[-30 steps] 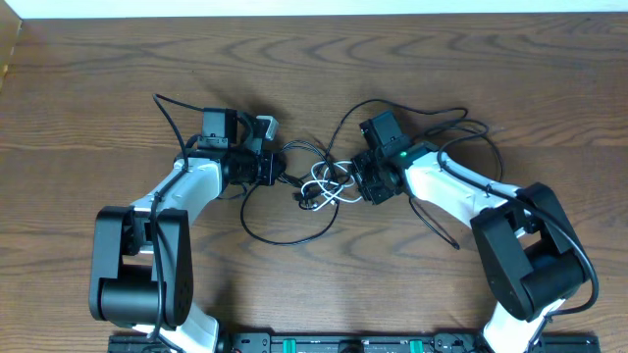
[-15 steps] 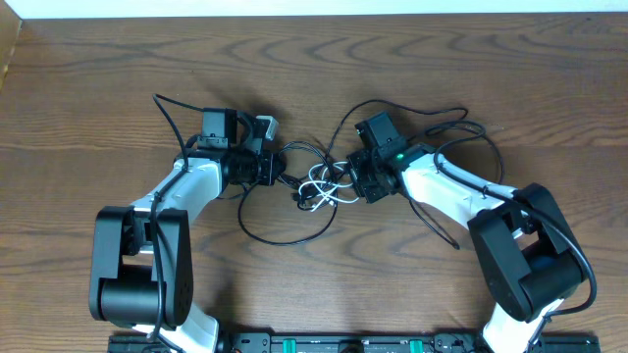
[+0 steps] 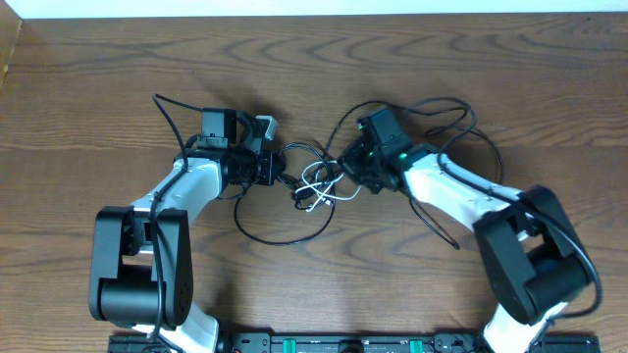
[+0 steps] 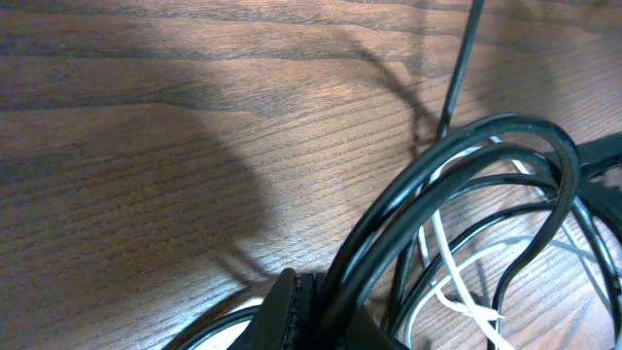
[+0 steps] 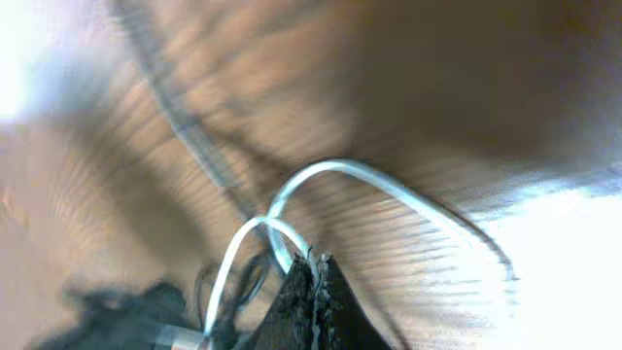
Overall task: Untangle cables
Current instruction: 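Pull the right gripper far right, drawing the white cable out of the coil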
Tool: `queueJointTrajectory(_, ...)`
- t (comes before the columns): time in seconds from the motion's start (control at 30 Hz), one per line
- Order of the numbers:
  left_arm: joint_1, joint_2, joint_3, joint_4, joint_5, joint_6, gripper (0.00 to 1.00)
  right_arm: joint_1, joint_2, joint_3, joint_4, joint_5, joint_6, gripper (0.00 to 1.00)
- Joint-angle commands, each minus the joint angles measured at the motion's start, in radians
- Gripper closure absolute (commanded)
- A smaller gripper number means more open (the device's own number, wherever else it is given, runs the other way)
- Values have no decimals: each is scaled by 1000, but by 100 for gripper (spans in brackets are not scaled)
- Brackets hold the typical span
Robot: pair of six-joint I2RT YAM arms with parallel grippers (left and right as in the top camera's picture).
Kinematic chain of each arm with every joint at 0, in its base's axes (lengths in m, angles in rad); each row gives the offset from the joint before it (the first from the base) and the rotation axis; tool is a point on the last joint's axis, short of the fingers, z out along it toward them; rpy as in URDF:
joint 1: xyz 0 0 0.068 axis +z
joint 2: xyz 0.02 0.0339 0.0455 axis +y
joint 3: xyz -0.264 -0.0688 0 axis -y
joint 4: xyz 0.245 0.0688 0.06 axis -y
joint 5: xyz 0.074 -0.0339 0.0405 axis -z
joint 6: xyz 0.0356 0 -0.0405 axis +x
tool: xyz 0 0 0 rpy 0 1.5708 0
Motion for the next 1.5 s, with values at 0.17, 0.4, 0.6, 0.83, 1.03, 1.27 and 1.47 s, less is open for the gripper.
queueJointTrajectory(0.17, 2, 2, -6, 6, -15, -5, 92, -45, -281, -2, 4, -187, -476, 99)
queueJointTrajectory(0.4, 2, 2, -6, 5, -33, -8, 92, -42, -509, -2, -23, -225, -669, 99)
queueJointTrajectory(0.6, 2, 2, -6, 5, -33, -8, 92, -42, -698, -2, -84, -224, -747, 99)
queueJointTrajectory(0.83, 2, 2, -6, 3, -33, -8, 92, -42, -905, -2, -156, -217, -815, 99)
queueJointTrajectory(1.03, 2, 2, -6, -10, -119, -54, 92, -42, -1087, -2, -320, 40, -804, 99)
queueJointTrajectory(1.27, 2, 2, -6, -11, -127, -53, 92, -43, -1225, -2, -434, 198, -802, 99)
queueJointTrajectory(1.47, 2, 2, -6, -14, -138, -54, 92, -43, -1332, -2, -476, 296, -802, 99)
